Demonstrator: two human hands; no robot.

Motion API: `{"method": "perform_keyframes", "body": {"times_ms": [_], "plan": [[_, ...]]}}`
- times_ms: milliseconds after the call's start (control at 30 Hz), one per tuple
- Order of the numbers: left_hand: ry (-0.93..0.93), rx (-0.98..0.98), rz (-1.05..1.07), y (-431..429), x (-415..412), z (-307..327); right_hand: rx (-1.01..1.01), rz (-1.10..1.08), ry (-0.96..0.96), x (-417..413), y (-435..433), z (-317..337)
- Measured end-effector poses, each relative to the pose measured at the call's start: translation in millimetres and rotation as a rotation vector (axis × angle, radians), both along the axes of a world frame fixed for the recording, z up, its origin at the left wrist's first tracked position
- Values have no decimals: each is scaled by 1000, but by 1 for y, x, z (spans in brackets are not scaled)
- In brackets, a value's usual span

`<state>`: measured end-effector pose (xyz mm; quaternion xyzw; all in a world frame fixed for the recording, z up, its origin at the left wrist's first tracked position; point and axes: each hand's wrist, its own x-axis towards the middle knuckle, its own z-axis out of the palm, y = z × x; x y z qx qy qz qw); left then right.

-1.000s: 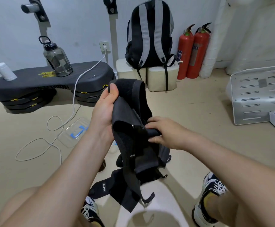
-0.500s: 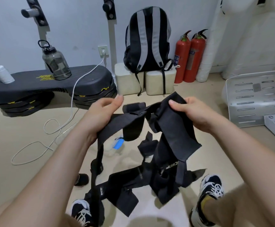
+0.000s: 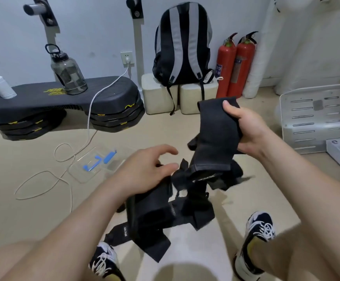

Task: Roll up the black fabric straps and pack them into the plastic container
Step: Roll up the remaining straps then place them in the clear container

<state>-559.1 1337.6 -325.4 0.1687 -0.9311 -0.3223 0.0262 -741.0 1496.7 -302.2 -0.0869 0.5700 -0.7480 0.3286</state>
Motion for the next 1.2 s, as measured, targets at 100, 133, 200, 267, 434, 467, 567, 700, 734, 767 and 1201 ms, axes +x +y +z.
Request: {"method": "perform_keyframes", "body": {"times_ms": [100, 133, 200, 267, 434, 467, 567, 700, 734, 767, 1201], "plan": [[-29, 67, -15, 8, -7, -1, -79, 9, -85, 10, -8, 3], [-75, 84, -41, 8, -8, -1, -97, 3, -104, 12, -11, 4], [-180, 143, -102, 7, -10, -5, -120, -4, -137, 16, -16, 5], [-184, 311, -113, 7, -12, -13, -145, -9, -178, 18, -22, 5], [30, 686, 79, 6, -17, -13, -146, -40, -172, 12, -28, -4], [73, 738, 95, 3, -18, -13, -102, 6, -118, 9, -28, -7], [268, 910, 114, -8, -18, -5, 50, 328, 72, 11, -25, -13], [353, 1286, 139, -17, -12, 3, 139, 565, 257, 10, -24, -18], [347, 1337, 138, -17, -10, 5, 141, 584, 291, 9, -24, -20], [354, 1366, 150, -15, -8, 7, 148, 587, 312, 9, -24, -22], [262, 1319, 198, -18, -9, 4, 354, 386, 561, 10, -18, -12]]}}
